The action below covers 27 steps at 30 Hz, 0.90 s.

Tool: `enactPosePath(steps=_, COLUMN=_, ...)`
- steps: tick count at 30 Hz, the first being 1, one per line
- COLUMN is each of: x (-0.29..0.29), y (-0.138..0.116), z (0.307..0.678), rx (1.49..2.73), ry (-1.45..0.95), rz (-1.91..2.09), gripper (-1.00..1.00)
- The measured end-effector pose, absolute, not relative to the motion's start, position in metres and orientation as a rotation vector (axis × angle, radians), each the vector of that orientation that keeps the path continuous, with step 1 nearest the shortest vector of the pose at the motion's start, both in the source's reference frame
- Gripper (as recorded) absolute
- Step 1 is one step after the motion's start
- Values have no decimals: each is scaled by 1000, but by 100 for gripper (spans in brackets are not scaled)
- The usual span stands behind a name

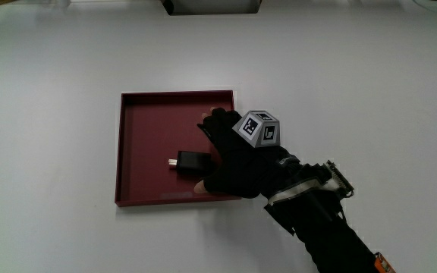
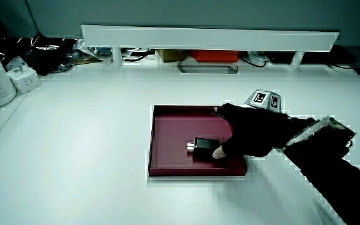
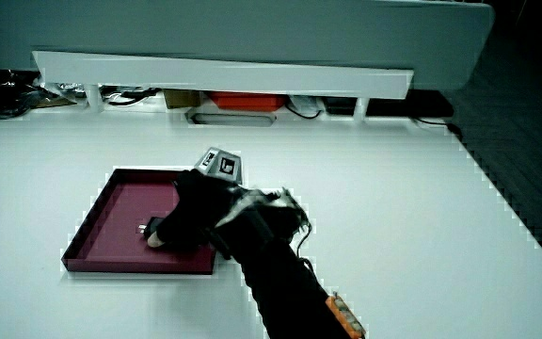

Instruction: Pick charger from plate

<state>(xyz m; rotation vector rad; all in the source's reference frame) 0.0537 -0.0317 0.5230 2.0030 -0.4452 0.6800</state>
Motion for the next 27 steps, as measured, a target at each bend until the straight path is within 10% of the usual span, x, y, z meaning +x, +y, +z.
enactPosePath(steps=19, x=42, y=-26, z=553, rx=2007, ry=-403, rz=652, gripper=0)
enactPosePath(steps=27, x=41, y=-26, z=552, rx=2053, ry=-417, rz=625, gripper=31)
